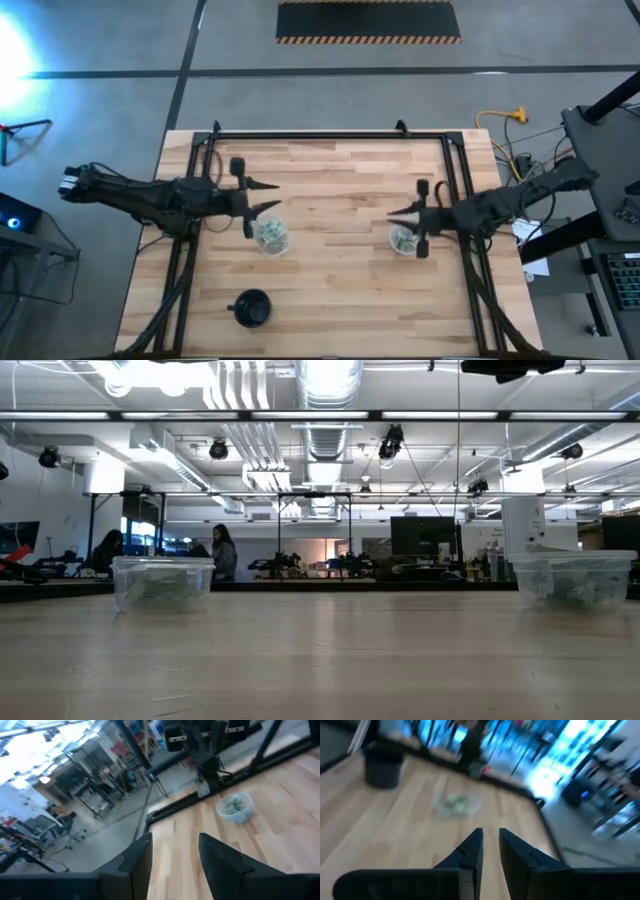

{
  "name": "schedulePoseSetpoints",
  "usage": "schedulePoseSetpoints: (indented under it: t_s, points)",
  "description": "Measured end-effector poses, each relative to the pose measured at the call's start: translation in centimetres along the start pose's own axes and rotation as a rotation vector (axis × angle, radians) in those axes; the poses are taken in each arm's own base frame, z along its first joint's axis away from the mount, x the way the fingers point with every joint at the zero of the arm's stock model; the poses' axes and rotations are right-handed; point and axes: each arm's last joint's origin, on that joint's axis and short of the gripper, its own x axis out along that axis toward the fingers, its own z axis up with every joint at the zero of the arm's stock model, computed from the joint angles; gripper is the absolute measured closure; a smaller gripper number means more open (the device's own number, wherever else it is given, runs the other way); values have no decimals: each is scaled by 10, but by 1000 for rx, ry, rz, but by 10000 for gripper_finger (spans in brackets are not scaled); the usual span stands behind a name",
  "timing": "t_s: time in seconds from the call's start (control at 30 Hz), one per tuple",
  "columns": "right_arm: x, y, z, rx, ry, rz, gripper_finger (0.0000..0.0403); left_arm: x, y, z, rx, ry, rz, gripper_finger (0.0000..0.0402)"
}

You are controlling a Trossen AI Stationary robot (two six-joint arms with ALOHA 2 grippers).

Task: Pick and place Stevia / Truvia into bins
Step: Return to Home Position

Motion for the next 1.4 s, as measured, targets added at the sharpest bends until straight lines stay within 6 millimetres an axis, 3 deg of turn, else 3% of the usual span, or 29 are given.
schedulePoseSetpoints:
  t_s: [0.3, 0.53, 0.73, 1.0, 1.4]
  points:
    - [-32, -23, -41, 109, -308, -171, 351, -39, 5, -35, -84, -108, 78, 258]
    - [-50, -33, -51, 119, -463, -37, 351, -58, 6, -46, -58, -198, 48, 258]
    - [-47, -40, -64, 197, -368, -76, 351, -72, 1, -68, -76, -233, 68, 258]
    - [-32, -27, -97, 249, -359, -79, 351, -87, -14, -104, -170, -257, 71, 258]
    - [-35, -17, -130, 269, -457, -108, 351, -81, -26, -120, -232, -191, 12, 258]
